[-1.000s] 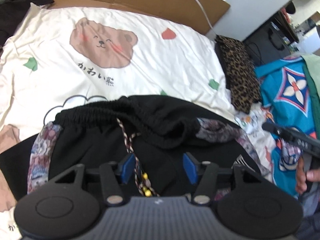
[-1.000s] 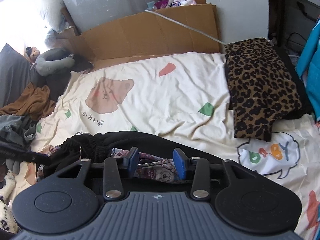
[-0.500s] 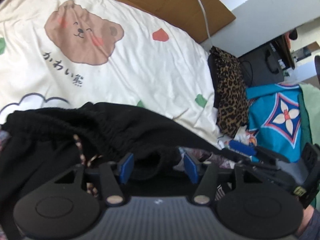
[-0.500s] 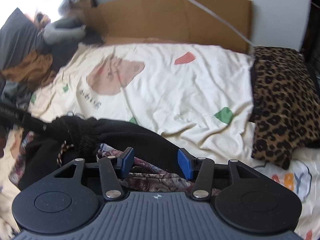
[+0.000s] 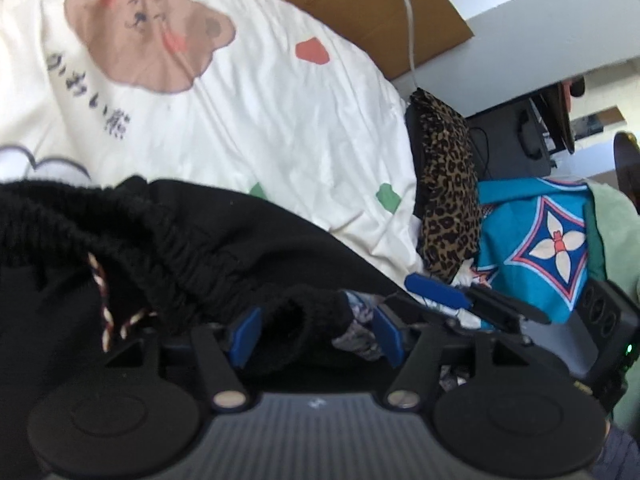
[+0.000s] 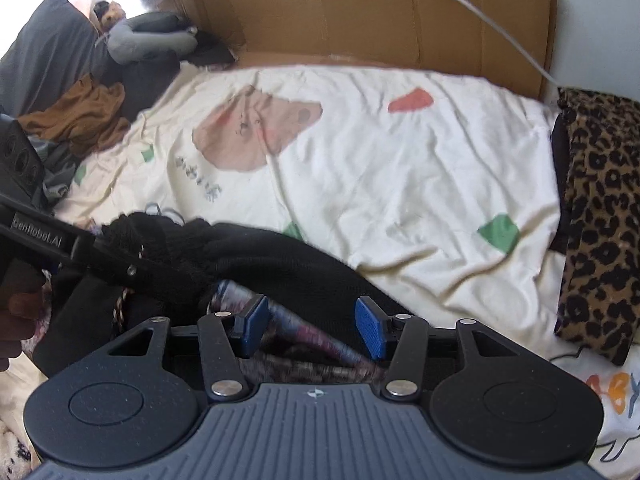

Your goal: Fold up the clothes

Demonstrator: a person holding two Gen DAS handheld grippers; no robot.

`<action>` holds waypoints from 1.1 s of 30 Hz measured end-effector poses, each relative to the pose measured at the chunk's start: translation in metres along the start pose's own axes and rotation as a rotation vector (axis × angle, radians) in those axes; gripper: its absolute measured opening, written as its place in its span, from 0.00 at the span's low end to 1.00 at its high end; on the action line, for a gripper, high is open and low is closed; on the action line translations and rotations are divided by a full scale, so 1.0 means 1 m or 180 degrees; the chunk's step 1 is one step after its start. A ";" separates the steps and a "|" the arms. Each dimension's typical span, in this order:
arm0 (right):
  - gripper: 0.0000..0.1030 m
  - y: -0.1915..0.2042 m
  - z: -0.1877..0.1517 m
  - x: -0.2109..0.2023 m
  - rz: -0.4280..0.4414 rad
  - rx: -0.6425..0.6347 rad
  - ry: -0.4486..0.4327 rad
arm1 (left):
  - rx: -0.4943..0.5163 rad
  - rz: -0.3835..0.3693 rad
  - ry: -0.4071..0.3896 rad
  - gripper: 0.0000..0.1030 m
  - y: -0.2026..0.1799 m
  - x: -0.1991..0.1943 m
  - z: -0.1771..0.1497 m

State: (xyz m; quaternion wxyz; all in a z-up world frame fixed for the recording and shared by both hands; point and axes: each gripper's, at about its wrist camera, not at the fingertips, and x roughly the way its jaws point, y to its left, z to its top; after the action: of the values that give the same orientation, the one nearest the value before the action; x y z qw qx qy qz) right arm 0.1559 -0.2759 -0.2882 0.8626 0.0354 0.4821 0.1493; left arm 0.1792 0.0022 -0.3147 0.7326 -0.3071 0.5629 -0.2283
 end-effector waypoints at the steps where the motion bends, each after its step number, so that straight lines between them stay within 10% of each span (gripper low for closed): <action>1: 0.54 0.002 -0.004 0.004 -0.0045 -0.0043 0.0051 | -0.0072 -0.0055 -0.0010 0.62 0.004 0.002 0.000; 12: 0.54 0.027 -0.035 0.017 -0.0116 -0.0301 0.0373 | -0.0431 -0.0341 0.0133 0.62 0.029 0.026 -0.011; 17: 0.54 0.023 -0.032 0.006 -0.0054 -0.0332 0.0371 | -0.0332 -0.0269 0.0132 0.26 0.033 0.021 -0.013; 26: 0.53 0.003 0.020 -0.013 0.0308 -0.0481 0.0141 | 0.0345 -0.0307 -0.0100 0.18 0.013 -0.020 -0.017; 33: 0.26 0.029 0.045 -0.006 0.0815 -0.1196 0.0231 | 0.0597 -0.0367 -0.0272 0.17 0.008 -0.041 -0.013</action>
State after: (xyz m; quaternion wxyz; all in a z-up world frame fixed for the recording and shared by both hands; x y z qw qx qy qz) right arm 0.1842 -0.2464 -0.2539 0.8102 -0.0703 0.4681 0.3458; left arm 0.1561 0.0335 -0.2944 0.7671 -0.2785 0.4888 -0.3084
